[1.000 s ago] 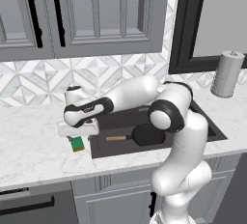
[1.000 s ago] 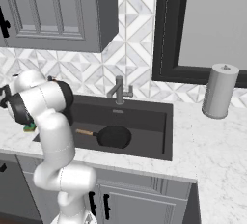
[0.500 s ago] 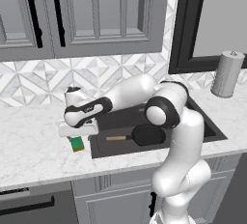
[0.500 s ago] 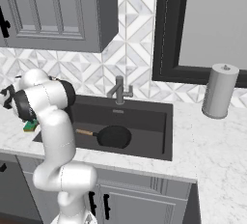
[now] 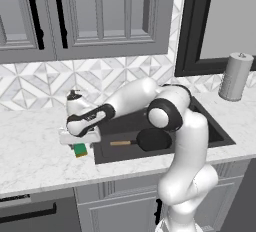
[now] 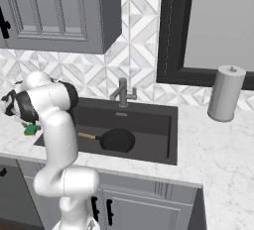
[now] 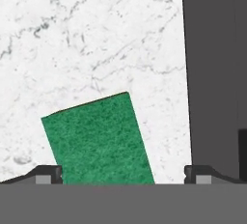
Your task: Pick the pan and sponge and place them into the sink. Then turn on the water.
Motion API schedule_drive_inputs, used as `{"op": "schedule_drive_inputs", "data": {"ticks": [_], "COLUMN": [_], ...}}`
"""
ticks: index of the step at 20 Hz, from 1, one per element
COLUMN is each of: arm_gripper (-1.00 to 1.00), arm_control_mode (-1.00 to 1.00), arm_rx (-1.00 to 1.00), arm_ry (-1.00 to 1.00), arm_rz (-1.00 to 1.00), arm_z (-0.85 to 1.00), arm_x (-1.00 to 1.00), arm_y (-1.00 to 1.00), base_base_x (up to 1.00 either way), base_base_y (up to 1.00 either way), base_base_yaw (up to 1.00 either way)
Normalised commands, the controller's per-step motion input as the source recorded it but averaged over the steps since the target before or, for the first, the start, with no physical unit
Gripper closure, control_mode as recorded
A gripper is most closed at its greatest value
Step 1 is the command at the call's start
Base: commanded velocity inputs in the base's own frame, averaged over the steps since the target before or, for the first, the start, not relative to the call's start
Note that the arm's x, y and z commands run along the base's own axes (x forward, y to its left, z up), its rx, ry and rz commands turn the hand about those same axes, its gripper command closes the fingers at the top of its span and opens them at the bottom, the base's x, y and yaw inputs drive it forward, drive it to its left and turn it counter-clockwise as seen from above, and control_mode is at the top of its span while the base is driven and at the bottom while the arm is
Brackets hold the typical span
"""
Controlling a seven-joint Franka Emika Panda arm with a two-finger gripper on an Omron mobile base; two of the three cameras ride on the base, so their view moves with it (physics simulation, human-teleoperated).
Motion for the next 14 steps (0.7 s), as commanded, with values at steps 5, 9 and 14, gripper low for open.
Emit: {"op": "schedule_drive_inputs", "data": {"ticks": [5, 9, 14], "arm_gripper": [-1.0, -1.0, -1.0], "arm_control_mode": [-1.0, -1.0, -1.0], "arm_rx": [0.0, 0.0, 0.0], "arm_ry": [-0.13, -0.16, -0.17], "arm_rz": [0.01, 0.02, 0.02], "arm_z": [-0.26, -0.36, -0.43], "arm_x": [0.0, 0.0, 0.0], "arm_y": [0.01, 0.0, 0.0], "base_base_x": [0.0, 0.0, 0.0], "base_base_y": [0.0, 0.0, 0.0], "base_base_yaw": [0.0, 0.0, 0.0]}}
